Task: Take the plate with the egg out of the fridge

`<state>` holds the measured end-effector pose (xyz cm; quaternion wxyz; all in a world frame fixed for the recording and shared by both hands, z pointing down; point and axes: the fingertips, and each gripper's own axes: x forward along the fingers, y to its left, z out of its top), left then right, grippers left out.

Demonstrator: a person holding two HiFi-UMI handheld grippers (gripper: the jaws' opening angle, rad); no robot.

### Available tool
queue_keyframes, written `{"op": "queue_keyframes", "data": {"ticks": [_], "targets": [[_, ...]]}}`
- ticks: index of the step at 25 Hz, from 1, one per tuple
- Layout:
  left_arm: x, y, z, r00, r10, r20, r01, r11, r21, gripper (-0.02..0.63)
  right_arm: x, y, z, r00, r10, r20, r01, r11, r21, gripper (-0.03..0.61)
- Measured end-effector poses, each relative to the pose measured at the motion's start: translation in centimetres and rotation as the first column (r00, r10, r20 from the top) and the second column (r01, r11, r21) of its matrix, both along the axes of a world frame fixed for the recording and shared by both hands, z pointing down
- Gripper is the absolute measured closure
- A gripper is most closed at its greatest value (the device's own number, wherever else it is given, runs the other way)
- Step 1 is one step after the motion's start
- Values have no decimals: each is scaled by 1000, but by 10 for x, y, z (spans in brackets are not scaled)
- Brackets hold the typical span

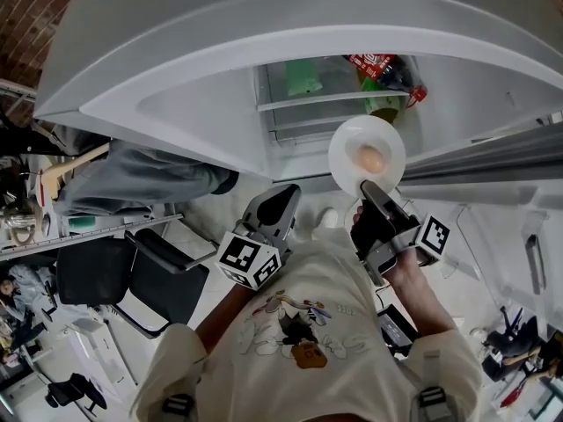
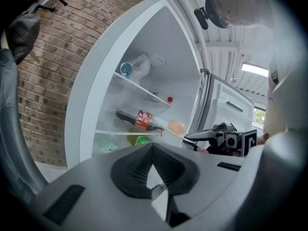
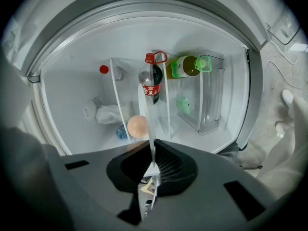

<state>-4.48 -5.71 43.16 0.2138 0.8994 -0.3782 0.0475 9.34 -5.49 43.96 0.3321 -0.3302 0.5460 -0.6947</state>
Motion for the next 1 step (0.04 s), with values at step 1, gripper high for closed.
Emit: {"op": "queue_keyframes", "data": {"ticks": [1], "targets": [[-1, 0, 0, 1000, 0, -1, 0, 1000, 0, 604, -1, 0, 0, 1000, -1, 1, 1, 1000, 0, 555]]}}
